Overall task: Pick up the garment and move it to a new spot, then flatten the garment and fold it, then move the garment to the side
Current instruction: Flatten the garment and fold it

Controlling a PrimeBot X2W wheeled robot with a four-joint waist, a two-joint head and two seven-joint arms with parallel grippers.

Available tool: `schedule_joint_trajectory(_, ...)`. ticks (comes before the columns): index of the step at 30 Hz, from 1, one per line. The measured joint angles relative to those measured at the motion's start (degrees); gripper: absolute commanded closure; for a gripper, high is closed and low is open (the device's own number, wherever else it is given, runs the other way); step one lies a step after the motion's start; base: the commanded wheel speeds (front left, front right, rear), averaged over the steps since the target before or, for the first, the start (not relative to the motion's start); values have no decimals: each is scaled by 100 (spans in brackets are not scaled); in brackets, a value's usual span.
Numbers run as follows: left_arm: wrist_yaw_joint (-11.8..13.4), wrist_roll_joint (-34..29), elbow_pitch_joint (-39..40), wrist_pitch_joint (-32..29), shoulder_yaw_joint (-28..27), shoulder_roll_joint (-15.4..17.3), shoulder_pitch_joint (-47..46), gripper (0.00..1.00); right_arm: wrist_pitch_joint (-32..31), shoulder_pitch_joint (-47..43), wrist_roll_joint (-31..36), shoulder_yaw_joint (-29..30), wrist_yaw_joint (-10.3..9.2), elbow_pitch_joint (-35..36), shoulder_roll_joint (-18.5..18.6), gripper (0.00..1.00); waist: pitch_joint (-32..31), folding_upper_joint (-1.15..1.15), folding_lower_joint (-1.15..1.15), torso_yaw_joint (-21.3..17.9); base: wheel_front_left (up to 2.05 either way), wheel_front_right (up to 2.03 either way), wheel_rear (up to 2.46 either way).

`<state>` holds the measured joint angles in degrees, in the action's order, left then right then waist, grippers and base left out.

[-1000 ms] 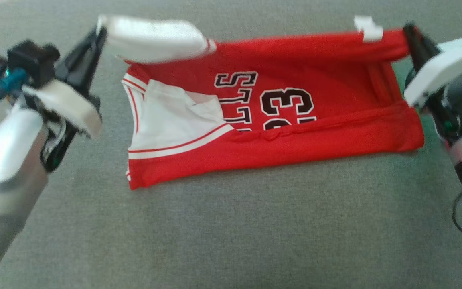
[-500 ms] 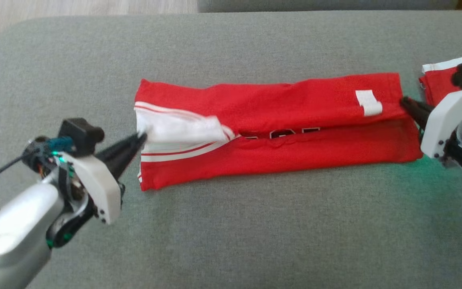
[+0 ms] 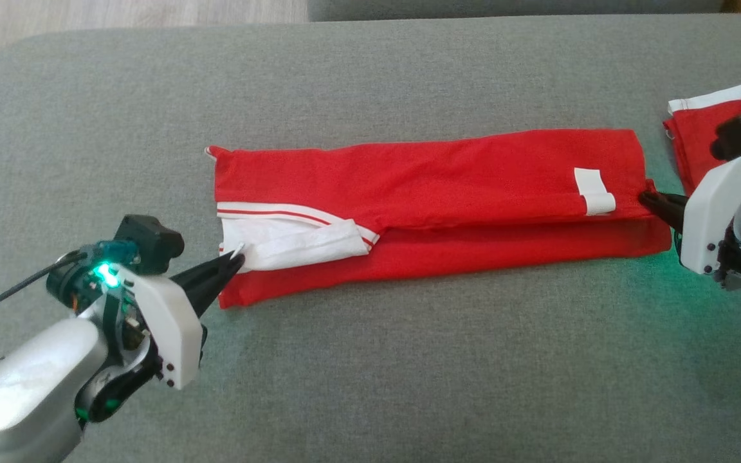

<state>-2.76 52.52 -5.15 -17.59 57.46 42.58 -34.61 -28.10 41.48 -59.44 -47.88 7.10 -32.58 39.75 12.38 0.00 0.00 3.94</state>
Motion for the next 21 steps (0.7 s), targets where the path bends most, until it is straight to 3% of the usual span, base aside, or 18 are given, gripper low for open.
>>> schedule_joint_trajectory(3,8,-9,-45,1,5,-4,-1,100,-12,0,-87,-3,0,3,-1,100,31,0,0,-26,0,0,0)
schedule_joint_trajectory(5,7,-9,-124,13,7,-22,-1,100,-10,0,-136,0,0,-11,-11,0,46,0,0,-45,0,0,0)
schedule_joint_trajectory(6,7,-9,-168,26,7,-27,-1,100,-26,0,-174,-1,0,-22,-21,0,47,0,0,-57,0,0,0)
schedule_joint_trajectory(7,8,-9,-203,30,7,-31,-2,81,-67,0,-203,-1,0,-29,-25,0,45,0,0,-68,0,0,0)
schedule_joint_trajectory(8,31,-12,-227,58,8,-31,-1,19,-74,0,-210,-2,0,-35,-24,0,39,0,0,-78,0,0,0)
schedule_joint_trajectory(9,52,-14,-248,91,7,-34,-2,0,-76,0,-216,2,0,-44,-23,0,30,0,0,-87,0,0,0)
schedule_joint_trajectory(12,86,-18,-292,156,5,-58,-2,0,-96,0,-302,47,0,-86,-24,0,-2,0,0,-102,0,0,0)
schedule_joint_trajectory(16,339,-168,-318,573,-142,-158,-7,0,79,19,-469,363,0,-71,-27,0,-136,0,0,-128,0,0,0)
schedule_joint_trajectory(21,788,-219,-336,1464,-635,-377,-27,0,1107,161,-450,770,0,319,-174,0,-291,0,-1,-139,0,0,0)
